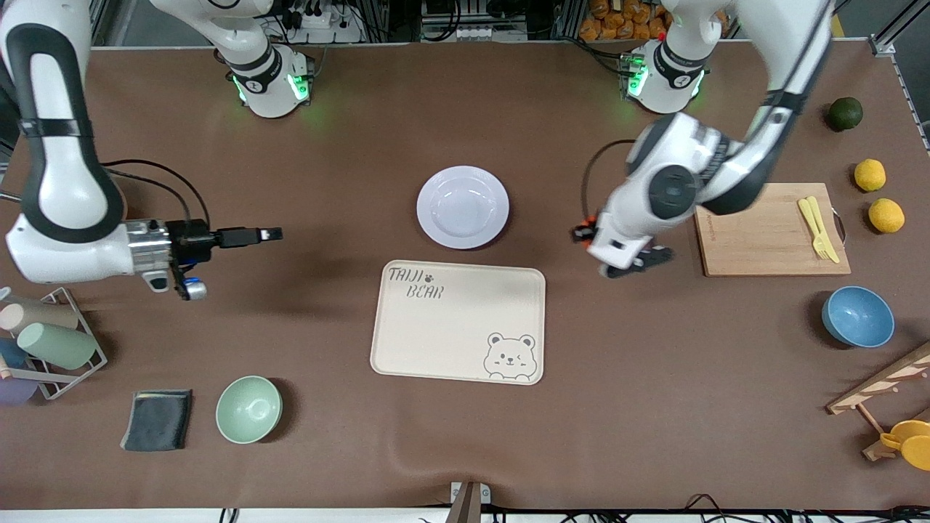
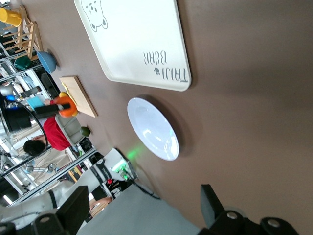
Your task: Place orange and plate with both arms
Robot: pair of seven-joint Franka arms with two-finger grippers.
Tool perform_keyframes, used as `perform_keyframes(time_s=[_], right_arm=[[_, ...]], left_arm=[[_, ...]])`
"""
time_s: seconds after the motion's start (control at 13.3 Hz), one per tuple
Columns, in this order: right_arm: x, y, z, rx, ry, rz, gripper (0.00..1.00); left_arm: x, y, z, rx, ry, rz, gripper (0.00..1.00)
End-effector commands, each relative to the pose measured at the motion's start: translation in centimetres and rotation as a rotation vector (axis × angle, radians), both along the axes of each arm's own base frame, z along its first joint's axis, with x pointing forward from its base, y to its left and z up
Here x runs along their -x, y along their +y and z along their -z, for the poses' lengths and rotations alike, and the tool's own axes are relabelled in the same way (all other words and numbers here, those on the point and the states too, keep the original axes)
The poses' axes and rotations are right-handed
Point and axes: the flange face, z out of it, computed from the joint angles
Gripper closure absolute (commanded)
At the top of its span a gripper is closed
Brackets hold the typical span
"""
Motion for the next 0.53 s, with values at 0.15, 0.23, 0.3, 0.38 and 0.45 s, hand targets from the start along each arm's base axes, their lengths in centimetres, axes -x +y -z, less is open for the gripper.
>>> perform_keyframes(time_s=[0.15,0.23,0.3,0.38,0.45], right_arm=[[3.3,4.5,3.2,-0.048,-0.103,0.026,0.0],[3.8,4.7,4.0,-0.082,-0.125,0.022,0.0],[4.2,4.6,4.7,-0.099,-0.14,0.006,0.0],[4.4,4.6,5.2,-0.101,-0.138,0.002,0.0],[5.0,5.1,5.8,-0.101,-0.127,0.008,0.0]], left_arm=[[4.7,-12.1,4.8,0.028,0.009,-0.169,0.91],[5.8,-13.7,5.5,0.038,0.006,-0.188,0.9],[7.0,-15.3,6.5,0.044,0.01,-0.205,0.89],[7.5,-16.8,7.2,0.053,0.016,-0.231,0.89],[7.9,-18.4,8.1,0.052,0.029,-0.264,0.86]])
